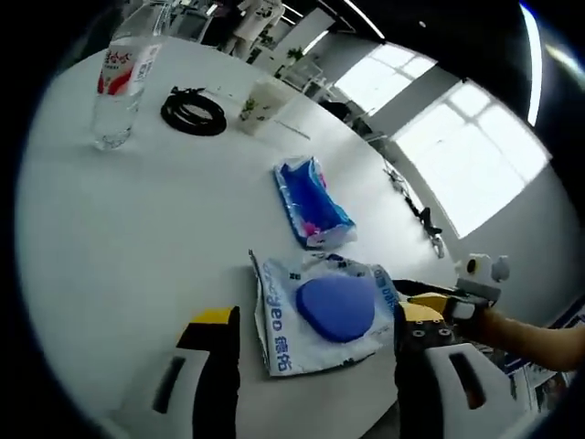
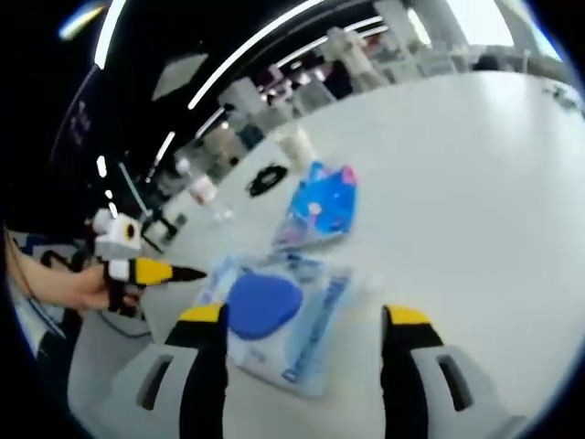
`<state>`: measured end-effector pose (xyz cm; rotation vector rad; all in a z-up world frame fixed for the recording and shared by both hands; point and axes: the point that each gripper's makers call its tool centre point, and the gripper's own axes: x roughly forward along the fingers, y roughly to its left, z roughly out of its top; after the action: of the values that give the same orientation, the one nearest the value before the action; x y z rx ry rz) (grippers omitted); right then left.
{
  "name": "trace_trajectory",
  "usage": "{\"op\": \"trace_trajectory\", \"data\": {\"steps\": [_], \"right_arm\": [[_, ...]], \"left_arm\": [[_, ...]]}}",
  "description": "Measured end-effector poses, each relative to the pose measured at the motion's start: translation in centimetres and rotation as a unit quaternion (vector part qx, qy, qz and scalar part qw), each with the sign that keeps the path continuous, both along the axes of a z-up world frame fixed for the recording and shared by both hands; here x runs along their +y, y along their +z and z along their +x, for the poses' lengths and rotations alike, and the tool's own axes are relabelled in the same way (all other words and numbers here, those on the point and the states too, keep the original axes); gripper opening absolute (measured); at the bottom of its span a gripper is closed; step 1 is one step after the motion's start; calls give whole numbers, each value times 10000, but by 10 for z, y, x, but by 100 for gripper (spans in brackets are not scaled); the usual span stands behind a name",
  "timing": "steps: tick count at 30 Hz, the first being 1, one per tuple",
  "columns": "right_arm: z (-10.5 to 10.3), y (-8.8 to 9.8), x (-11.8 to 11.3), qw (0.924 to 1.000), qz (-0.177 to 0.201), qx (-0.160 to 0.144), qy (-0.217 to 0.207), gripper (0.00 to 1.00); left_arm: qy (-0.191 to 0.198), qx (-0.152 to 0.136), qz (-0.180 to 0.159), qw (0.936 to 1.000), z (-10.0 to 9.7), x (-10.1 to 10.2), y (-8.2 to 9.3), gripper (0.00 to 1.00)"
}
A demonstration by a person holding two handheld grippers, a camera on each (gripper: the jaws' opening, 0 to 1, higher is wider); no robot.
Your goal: Arrange the tabletop items into an orderly group along one side of the table until the central work area is clear of visible clutter.
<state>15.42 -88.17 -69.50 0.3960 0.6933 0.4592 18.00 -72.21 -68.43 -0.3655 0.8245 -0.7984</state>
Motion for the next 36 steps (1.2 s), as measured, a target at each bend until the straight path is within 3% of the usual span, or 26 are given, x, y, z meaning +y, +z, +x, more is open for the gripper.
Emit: {"op": "trace_trajectory", "data": {"steps": [3, 5, 9, 12, 19, 36], "right_arm": [[4, 4, -1, 9989, -305, -346, 94, 66], [10, 10, -3, 9970, -442, -630, 87, 66], [24, 25, -1, 9918, -627, -1114, 34, 68], [33, 31, -1, 9869, -845, -1370, 68, 71], [47, 41, 16, 9826, -937, -1601, 122, 74], [95, 50, 34, 9770, -1016, -1849, 323, 76]], "left_arm": [[-279, -792, 354, 9958, 5, 5, 10, 68], [-405, -1043, 531, 9923, 5, 8, 13, 67], [-280, -1033, 373, 9936, 9, 12, 17, 70], [-218, -1235, 547, 9906, 15, 20, 17, 75], [-225, -1423, 716, 9870, 21, 32, 21, 75], [-1, -1372, 625, 9886, 26, 49, 21, 73]]}}
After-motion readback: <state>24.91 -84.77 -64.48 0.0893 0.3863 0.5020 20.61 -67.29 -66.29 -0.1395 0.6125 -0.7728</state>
